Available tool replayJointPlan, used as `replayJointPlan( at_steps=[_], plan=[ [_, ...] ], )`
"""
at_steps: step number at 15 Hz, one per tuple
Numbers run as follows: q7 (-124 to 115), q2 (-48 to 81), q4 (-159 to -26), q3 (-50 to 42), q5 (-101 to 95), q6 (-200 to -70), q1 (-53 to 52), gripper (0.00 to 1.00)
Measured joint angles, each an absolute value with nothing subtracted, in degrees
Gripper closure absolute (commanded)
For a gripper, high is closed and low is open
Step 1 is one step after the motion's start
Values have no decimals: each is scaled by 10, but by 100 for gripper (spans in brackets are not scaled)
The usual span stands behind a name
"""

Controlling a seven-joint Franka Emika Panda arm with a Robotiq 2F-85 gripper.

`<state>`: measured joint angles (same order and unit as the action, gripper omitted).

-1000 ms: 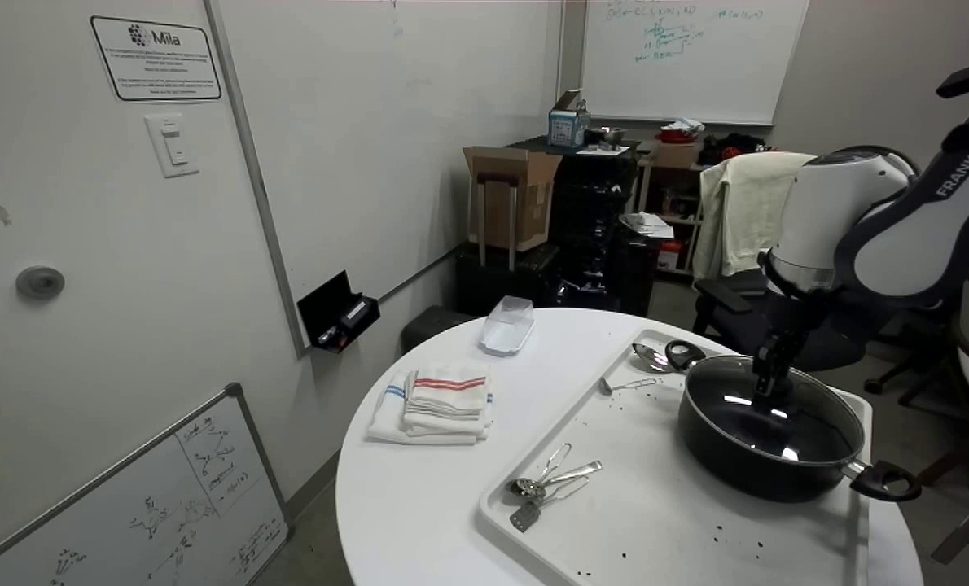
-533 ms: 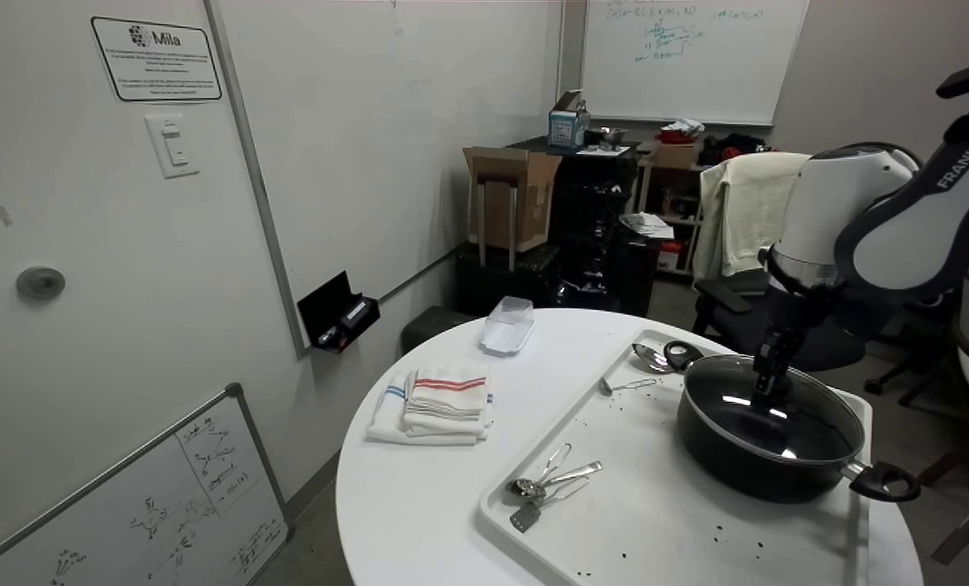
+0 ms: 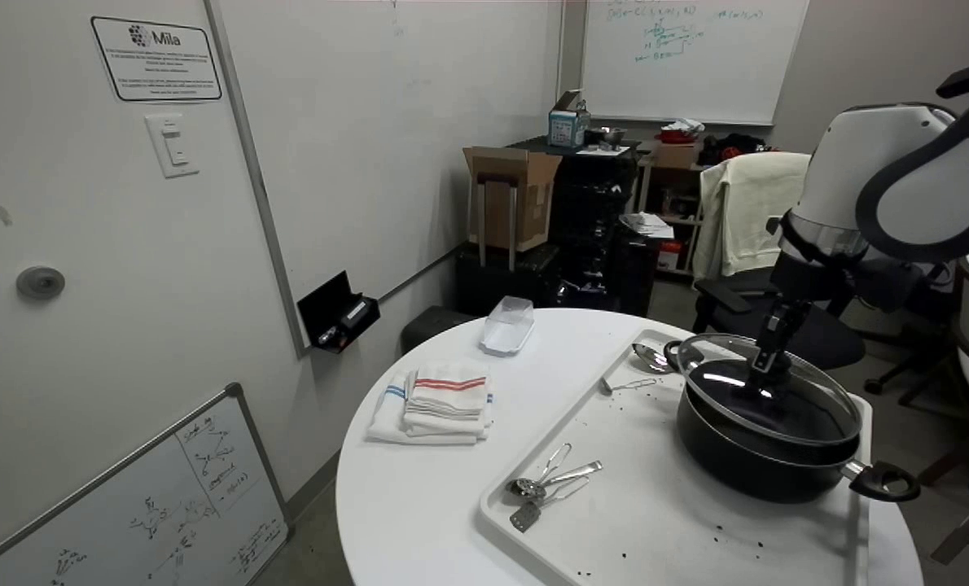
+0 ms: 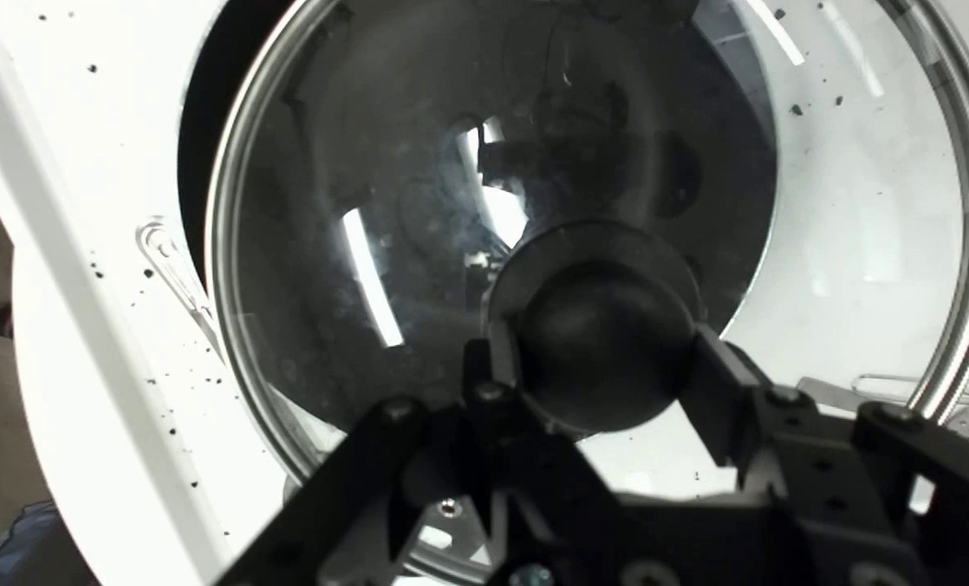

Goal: Remove the glass lid from the black pot.

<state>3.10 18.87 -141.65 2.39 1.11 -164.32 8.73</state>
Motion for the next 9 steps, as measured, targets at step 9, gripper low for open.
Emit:
replayJointPlan(
  at_steps=[9],
  plan=[
    [29,160,-1420,17,-16,-1640,24,75]
  ],
)
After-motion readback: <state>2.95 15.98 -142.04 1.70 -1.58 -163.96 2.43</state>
